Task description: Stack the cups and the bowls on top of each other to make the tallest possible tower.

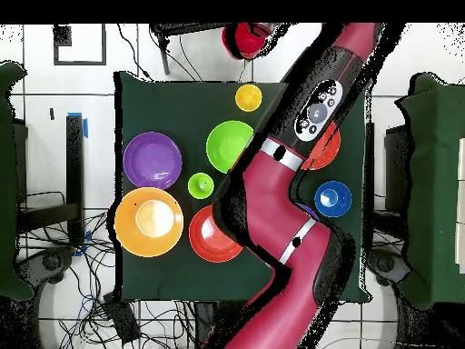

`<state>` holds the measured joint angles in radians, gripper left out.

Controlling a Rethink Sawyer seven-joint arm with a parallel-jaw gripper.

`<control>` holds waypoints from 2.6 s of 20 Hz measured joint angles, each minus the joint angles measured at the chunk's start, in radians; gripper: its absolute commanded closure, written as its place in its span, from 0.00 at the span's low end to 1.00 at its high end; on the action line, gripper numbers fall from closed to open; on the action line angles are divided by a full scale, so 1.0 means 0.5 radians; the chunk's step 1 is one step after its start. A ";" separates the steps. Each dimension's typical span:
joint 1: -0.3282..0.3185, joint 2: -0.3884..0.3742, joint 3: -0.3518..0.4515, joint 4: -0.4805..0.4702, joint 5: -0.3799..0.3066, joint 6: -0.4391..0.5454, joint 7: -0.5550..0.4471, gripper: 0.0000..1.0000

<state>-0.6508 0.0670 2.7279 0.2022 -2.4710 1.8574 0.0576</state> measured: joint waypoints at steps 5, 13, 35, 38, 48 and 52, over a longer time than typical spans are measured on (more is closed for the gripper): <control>-0.001 0.002 0.011 0.000 -0.016 0.000 0.000 1.00; -0.008 0.005 0.011 0.000 -0.034 0.000 0.000 1.00; -0.068 0.007 -0.006 0.000 -0.024 0.000 0.000 1.00; -0.068 0.011 -0.016 0.000 -0.002 0.000 0.000 1.00; -0.068 0.021 -0.044 0.000 0.087 0.000 0.000 1.00; -0.068 0.022 -0.080 0.000 0.112 0.000 0.000 1.00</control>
<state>-0.6848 0.0782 2.6880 0.2024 -2.4151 1.8574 0.0576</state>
